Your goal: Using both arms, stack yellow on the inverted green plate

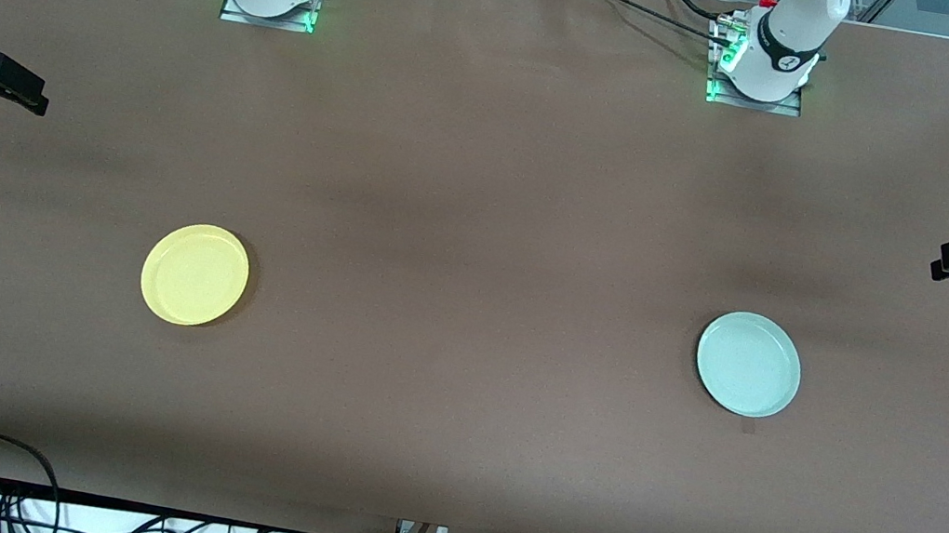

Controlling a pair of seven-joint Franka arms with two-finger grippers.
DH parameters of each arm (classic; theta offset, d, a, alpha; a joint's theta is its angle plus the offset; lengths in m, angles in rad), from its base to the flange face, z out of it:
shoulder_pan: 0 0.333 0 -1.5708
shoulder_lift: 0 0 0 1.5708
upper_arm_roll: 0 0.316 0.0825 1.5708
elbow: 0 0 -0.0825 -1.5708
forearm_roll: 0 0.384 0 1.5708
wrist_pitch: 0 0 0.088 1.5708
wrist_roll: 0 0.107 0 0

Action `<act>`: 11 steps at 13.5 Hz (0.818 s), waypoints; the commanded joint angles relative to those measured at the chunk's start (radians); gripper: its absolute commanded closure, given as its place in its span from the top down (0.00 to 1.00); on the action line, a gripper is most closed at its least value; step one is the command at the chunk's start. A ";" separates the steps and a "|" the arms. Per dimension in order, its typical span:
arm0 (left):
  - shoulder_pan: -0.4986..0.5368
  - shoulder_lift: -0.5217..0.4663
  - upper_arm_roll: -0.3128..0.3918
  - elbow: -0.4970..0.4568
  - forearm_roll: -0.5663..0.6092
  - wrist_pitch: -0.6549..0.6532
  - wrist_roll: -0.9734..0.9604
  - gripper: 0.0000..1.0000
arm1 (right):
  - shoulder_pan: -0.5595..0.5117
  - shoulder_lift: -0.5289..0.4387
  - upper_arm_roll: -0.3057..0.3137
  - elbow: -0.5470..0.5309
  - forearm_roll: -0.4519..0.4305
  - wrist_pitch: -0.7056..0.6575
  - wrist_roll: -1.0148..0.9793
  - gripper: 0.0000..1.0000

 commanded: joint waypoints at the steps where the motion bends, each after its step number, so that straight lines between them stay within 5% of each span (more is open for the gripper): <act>1: 0.006 0.000 -0.001 0.009 -0.004 -0.011 0.008 1.00 | -0.010 0.008 0.005 0.020 0.000 -0.005 -0.004 1.00; 11: 0.006 -0.011 -0.003 -0.056 0.026 -0.003 -0.021 1.00 | -0.010 0.014 0.005 0.020 0.004 -0.003 -0.004 1.00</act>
